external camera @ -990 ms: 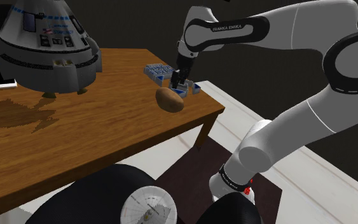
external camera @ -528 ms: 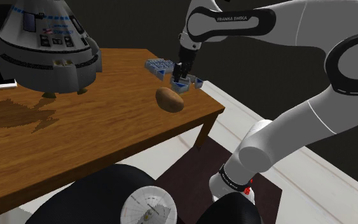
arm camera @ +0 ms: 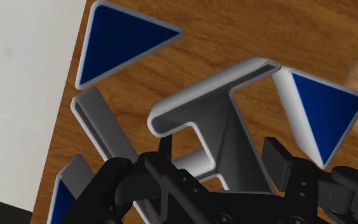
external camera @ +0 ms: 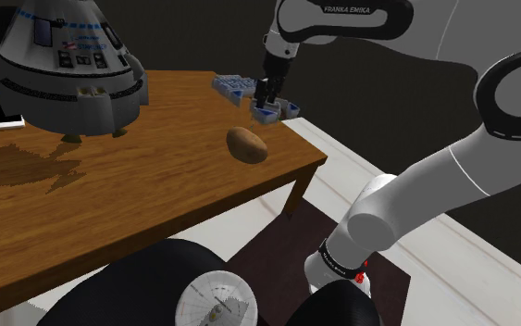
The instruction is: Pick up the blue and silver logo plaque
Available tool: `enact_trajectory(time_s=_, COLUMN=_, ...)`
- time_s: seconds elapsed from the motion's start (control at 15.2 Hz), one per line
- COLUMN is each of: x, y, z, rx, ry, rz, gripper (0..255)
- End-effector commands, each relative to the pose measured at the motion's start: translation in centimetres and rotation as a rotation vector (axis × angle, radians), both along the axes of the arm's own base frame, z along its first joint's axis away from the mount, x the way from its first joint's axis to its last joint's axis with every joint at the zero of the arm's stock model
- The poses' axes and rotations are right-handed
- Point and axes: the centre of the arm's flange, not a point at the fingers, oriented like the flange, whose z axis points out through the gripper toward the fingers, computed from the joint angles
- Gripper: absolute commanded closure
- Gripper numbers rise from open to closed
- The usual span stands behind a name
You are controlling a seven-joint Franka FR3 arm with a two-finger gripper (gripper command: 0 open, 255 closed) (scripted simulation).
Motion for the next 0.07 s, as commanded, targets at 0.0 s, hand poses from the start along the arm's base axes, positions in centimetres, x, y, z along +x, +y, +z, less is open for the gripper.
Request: enact_trajectory(time_s=0.0, x=0.11, y=-0.01, z=0.42, rx=0.0, ry=-0.002, rz=0.0, gripper=255)
